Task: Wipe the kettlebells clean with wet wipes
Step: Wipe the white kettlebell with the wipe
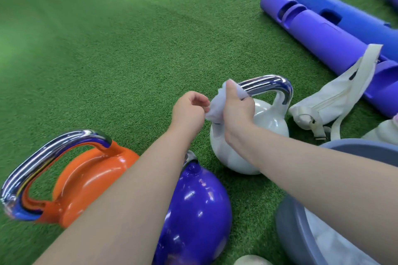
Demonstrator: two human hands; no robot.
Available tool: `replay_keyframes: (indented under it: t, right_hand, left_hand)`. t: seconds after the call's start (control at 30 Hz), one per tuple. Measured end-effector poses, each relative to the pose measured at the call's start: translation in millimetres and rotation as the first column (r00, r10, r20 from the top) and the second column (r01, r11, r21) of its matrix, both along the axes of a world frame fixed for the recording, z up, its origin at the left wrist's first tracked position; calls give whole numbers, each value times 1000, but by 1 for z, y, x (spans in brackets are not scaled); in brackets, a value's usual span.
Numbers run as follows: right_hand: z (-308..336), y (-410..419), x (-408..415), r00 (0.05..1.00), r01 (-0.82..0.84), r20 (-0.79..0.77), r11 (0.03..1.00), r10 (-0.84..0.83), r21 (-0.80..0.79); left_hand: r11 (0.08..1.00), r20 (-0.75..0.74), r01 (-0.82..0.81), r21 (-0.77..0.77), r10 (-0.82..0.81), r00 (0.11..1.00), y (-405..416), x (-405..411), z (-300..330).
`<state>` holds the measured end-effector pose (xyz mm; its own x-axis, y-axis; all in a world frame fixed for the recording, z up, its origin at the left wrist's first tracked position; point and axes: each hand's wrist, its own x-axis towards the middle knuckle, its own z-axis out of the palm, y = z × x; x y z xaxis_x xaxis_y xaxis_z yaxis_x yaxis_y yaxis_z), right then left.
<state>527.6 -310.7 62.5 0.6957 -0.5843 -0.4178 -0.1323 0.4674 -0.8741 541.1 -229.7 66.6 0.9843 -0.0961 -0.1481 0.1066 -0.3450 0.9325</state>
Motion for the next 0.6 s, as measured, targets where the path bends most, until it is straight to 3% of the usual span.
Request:
replay_keyframes:
  t: [0.13,0.27,0.4,0.6]
  right_hand:
    - [-16,4,-6,996,-68,38,964,80,-258]
    - [-36,4,-10,980,-181,-21,839,199,-513]
    - [-55,0,-6,963,-261,-159,595,219,-760]
    - [-67,-11,-3,923,-382,-355,230,151,-895]
  left_hand:
    - [990,-38,-85,109,90,995,3,3,-3]
    - [983,-75,-61,174,75,994,4,3,-3]
    - [980,-101,43,197,-23,995,1,-2,1]
    - [967,-113,103,235,-78,991,0,-5,5]
